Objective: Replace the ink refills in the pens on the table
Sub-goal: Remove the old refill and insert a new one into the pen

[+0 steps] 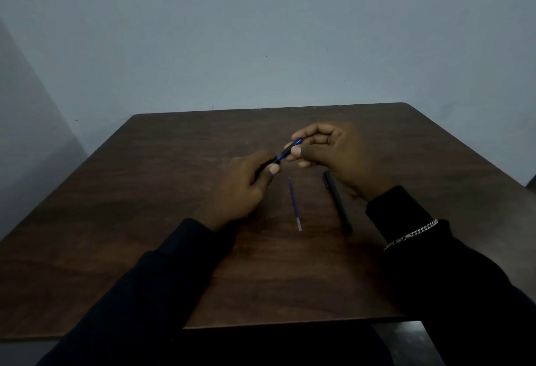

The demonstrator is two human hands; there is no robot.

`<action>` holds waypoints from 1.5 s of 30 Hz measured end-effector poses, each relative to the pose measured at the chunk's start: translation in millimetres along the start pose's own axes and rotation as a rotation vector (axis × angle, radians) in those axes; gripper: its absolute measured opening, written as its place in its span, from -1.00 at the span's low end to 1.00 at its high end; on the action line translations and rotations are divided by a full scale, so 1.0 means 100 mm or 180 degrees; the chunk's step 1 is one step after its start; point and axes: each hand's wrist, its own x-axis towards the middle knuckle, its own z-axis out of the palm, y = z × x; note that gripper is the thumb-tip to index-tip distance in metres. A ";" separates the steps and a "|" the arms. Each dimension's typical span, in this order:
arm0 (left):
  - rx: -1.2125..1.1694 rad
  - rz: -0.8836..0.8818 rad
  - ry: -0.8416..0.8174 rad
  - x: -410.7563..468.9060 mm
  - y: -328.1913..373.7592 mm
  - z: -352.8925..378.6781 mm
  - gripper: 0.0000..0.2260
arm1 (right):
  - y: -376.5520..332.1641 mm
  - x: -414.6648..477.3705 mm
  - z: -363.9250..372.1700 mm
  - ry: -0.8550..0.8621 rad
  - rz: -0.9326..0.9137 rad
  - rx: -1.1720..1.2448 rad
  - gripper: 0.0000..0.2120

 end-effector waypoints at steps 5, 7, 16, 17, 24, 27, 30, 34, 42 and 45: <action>-0.0060 0.0024 0.0037 0.01 0.00 0.01 -0.76 | 0.01 0.00 -0.02 -0.0067 0.0025 -0.0081 -0.82; 0.0030 0.0031 0.0000 0.01 -0.02 0.01 -0.76 | 0.02 0.01 -0.02 -0.0081 0.0030 -0.0129 -0.84; 0.0183 0.0188 -0.0071 -0.01 0.01 0.02 -0.78 | 0.03 -0.02 0.01 -0.0174 -0.0218 -0.1453 -0.54; 0.0176 0.0174 -0.0072 0.00 0.01 0.02 -0.78 | 0.04 -0.02 0.01 -0.0152 -0.0204 -0.1499 -0.49; 0.0150 0.0139 0.0008 0.00 -0.02 0.00 -0.77 | 0.03 0.03 -0.07 -0.0147 -0.0209 -0.0819 -0.75; 0.0220 0.0155 -0.0053 0.00 -0.01 0.01 -0.77 | 0.06 0.02 -0.07 -0.0220 -0.0353 -0.1133 -0.88; 0.0291 0.0179 -0.0145 -0.01 0.00 0.01 -0.77 | 0.05 0.01 -0.03 -0.0240 -0.0516 -0.1917 -0.69; 0.0260 0.0146 -0.0221 -0.01 -0.01 0.03 -0.77 | 0.03 -0.01 0.01 -0.0188 -0.0623 -0.2326 -0.45; 0.0258 0.0125 -0.0151 -0.01 0.00 0.01 -0.81 | 0.05 0.02 -0.04 -0.0393 -0.0318 -0.1135 -0.83; 0.0272 0.0168 -0.0159 -0.01 0.02 0.01 -0.80 | 0.05 0.02 -0.02 -0.0342 -0.0259 -0.1190 -0.92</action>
